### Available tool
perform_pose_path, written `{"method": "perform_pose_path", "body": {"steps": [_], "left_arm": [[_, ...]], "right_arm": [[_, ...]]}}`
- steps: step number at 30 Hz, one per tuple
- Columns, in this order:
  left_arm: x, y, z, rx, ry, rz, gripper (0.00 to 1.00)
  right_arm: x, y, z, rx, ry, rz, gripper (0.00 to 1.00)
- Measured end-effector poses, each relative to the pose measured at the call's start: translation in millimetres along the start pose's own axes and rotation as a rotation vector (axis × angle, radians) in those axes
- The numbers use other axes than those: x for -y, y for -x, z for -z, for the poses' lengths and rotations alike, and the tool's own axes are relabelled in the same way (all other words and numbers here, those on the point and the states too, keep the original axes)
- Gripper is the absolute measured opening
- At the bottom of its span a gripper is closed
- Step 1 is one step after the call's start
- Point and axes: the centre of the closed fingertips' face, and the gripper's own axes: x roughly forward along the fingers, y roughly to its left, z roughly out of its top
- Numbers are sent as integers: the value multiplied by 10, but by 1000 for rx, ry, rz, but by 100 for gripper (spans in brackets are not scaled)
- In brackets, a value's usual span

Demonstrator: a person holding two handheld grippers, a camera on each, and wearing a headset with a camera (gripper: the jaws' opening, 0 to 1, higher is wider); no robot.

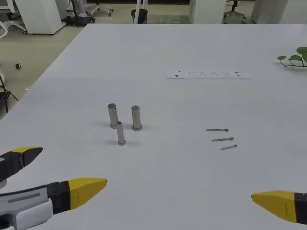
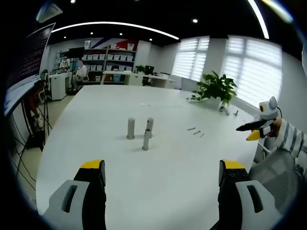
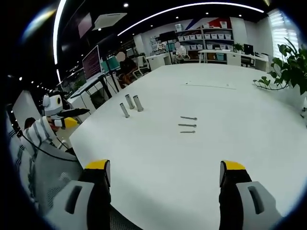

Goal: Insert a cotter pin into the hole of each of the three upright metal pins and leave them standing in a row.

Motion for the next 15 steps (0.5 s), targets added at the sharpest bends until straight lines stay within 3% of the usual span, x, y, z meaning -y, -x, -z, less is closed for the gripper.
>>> {"method": "perform_pose_path", "body": {"steps": [6, 15], "left_arm": [[35, -98, 14, -38, -43, 33, 98], [32, -178, -31, -54, -72, 56, 98]], "right_arm": [[14, 13, -30, 2, -5, 8, 93], [-21, -4, -17, -2, 0, 10, 92]]}}
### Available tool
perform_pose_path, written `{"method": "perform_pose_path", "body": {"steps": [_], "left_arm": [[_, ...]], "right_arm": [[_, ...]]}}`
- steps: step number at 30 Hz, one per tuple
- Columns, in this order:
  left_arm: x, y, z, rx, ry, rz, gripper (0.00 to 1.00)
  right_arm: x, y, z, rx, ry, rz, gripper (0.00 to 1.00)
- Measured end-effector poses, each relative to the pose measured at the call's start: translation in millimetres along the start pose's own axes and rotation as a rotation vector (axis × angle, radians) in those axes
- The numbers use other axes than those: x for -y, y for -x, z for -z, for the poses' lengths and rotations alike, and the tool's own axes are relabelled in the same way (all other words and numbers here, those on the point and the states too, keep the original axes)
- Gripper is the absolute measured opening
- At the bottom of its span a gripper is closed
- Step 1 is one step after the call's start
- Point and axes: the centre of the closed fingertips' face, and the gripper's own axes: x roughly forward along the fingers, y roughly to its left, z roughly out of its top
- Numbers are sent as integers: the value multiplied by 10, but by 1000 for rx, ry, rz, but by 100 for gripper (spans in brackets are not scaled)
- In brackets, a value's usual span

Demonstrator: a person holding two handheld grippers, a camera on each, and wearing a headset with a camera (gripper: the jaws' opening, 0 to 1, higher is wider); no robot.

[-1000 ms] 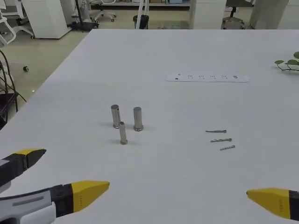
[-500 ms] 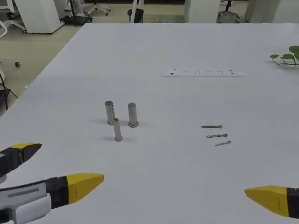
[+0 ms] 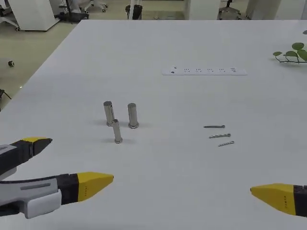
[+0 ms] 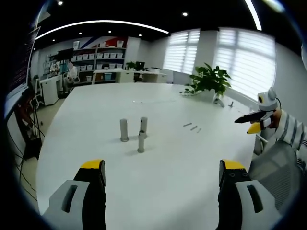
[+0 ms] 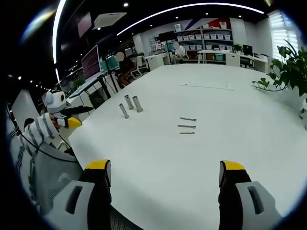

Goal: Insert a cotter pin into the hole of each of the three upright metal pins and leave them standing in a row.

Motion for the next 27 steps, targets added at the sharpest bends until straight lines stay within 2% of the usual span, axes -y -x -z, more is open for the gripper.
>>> {"method": "perform_pose_path", "body": {"steps": [17, 27], "left_arm": [[-237, -61, -158, 2, -29, -15, 96], [-420, -110, -331, 27, -18, -49, 95]], "right_arm": [[-4, -7, 14, -6, -6, 6, 92], [12, -30, 76, 1, -43, -1, 92]]}}
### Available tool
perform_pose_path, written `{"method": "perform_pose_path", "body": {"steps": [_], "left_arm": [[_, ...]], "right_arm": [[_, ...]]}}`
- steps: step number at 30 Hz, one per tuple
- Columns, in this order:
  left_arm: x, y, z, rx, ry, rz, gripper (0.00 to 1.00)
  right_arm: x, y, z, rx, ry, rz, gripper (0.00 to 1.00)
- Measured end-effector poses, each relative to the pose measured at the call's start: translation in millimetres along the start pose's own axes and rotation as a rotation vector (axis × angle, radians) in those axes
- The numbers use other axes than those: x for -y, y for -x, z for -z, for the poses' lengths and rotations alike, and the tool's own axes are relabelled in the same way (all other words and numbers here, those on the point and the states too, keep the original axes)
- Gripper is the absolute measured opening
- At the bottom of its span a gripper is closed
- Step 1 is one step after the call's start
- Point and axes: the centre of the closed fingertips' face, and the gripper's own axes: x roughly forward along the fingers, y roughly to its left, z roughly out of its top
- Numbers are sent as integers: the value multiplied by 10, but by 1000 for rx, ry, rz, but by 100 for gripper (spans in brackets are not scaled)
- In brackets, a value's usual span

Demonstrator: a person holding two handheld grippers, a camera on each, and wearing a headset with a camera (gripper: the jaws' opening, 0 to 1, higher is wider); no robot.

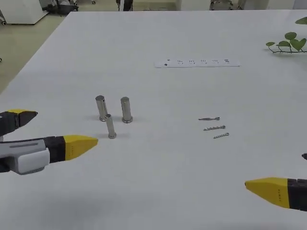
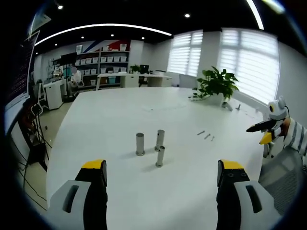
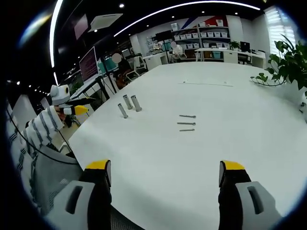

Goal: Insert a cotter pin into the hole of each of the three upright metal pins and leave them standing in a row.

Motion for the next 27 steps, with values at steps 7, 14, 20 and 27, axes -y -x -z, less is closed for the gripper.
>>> {"method": "perform_pose_path", "body": {"steps": [7, 14, 20, 27], "left_arm": [[-162, -114, -72, -14, -24, -5, 91], [-311, -218, -166, -3, -47, -13, 88], [-413, -355, -229, -2, -35, -7, 85], [-515, -535, -470, 58, 6, -4, 81]], "right_arm": [[11, 4, 41, -15, -2, 4, 92], [33, -13, 24, -7, 22, 11, 91], [0, -47, -18, -3, 31, -8, 91], [-19, -119, 32, -48, 63, -11, 91]]}}
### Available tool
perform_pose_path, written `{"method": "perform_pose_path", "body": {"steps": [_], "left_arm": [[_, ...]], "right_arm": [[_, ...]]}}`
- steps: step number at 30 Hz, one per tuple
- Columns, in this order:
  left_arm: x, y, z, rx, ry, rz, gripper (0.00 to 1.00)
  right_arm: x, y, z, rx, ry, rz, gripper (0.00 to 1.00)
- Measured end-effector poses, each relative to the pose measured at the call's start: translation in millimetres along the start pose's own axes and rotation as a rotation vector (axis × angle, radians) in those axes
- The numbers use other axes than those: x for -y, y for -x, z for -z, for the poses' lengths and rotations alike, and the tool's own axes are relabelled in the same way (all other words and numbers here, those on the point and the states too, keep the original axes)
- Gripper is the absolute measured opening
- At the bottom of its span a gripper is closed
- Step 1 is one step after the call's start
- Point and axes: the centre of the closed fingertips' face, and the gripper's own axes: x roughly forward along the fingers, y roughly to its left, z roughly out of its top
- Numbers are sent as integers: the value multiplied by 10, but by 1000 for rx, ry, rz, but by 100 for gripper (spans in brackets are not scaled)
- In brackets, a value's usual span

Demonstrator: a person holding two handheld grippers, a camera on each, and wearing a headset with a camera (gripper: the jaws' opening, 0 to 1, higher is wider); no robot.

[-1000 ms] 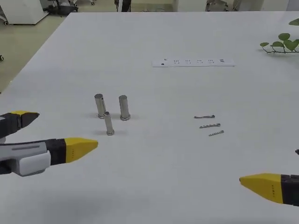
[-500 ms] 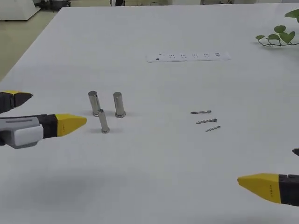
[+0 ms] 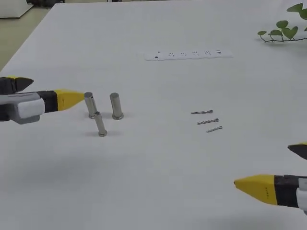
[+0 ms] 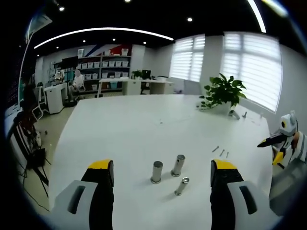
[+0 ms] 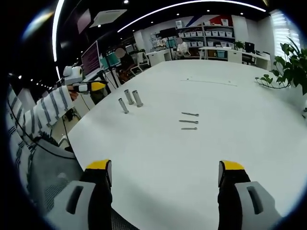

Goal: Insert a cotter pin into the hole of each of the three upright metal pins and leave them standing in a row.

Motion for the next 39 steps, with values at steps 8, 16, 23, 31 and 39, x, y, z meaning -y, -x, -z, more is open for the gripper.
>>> {"method": "perform_pose_path", "body": {"steps": [8, 16, 23, 31, 39], "left_arm": [[-42, -157, -32, 6, 8, -12, 73], [-51, -329, 110, -42, -14, -18, 67], [-28, -451, 196, -67, -59, -6, 55], [-24, -563, 306, -99, -89, -5, 46], [18, -630, 452, -127, -62, 6, 39]], "right_arm": [[16, -58, 32, -32, 31, 19, 90], [50, -71, -13, -19, 24, 26, 90], [54, -78, -25, -18, 42, 18, 89], [79, -63, -18, -8, 43, 27, 87], [114, -31, -21, -5, 31, 36, 87]]}}
